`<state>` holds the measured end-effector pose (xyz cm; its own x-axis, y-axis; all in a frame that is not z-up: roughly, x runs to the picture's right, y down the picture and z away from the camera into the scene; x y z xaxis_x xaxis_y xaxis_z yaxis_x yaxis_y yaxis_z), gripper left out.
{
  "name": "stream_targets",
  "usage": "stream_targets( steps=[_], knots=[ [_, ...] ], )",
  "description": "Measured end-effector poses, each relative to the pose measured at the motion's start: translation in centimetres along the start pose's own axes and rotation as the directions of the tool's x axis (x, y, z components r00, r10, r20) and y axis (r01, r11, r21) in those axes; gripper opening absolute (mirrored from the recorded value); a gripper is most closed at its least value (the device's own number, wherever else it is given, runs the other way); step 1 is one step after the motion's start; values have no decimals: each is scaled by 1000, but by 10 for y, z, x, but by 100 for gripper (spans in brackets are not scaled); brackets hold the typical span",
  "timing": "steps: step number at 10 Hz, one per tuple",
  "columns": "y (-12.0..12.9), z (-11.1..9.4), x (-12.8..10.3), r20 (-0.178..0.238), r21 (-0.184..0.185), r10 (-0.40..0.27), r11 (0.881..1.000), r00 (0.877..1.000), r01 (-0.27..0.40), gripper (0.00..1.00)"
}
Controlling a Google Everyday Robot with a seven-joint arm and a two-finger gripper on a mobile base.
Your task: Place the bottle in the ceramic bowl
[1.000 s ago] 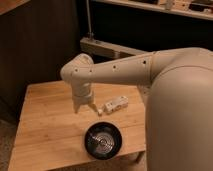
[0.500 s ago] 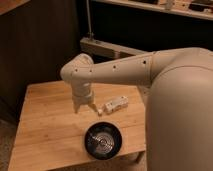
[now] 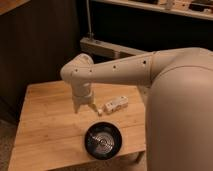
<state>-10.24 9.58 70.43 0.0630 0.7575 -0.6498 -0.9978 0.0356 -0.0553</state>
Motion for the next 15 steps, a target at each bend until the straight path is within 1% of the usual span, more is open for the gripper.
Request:
stream_targets(
  steps=[7,8,9,10,11,12,13,14,15],
  knots=[
    [0,0,0,0,0,0,1000,1000,0,65],
    [0,0,0,-1,3,0,1000,1000,0,65],
    [-2,1,0,5,21,15,1000,1000,-15,65],
    [-5,0,-1,28,52,57,997,998,-58,65],
    [-6,-1,0,47,65,111,991,993,-114,65],
    [-13,2,0,57,72,199,977,978,-203,65],
    [-15,3,-1,66,74,236,968,970,-240,65],
    [-12,4,0,66,74,257,962,964,-261,65],
    [-14,4,0,66,74,269,959,961,-274,65]
  ],
)
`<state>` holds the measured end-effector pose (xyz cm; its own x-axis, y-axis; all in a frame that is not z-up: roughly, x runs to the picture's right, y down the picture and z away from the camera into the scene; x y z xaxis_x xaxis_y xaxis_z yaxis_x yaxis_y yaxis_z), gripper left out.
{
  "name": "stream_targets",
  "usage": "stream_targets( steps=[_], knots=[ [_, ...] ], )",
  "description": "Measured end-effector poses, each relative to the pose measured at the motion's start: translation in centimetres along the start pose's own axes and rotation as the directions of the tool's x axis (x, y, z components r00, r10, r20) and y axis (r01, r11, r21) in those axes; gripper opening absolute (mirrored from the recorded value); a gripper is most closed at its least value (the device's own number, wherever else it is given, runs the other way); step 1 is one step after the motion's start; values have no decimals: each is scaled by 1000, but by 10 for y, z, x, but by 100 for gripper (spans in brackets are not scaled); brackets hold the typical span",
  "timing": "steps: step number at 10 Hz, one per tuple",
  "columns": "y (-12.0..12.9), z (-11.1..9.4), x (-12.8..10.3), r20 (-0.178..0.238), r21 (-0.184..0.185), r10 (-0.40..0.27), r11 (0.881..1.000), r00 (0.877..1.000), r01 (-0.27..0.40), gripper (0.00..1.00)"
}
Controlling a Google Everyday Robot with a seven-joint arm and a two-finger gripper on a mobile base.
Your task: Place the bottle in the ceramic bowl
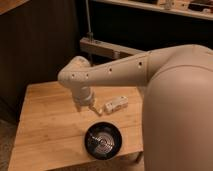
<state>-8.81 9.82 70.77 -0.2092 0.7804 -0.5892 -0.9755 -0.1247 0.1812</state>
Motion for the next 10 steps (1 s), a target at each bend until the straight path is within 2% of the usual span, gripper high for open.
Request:
stream_targets(
  steps=[2,4,10],
  knots=[
    [-6,2,-4,13,-27,26,999,1000,-26,65],
    [0,2,-4,16,-44,22,999,1000,-21,65],
    [-3,2,-6,20,-40,25,999,999,-24,65]
  ],
)
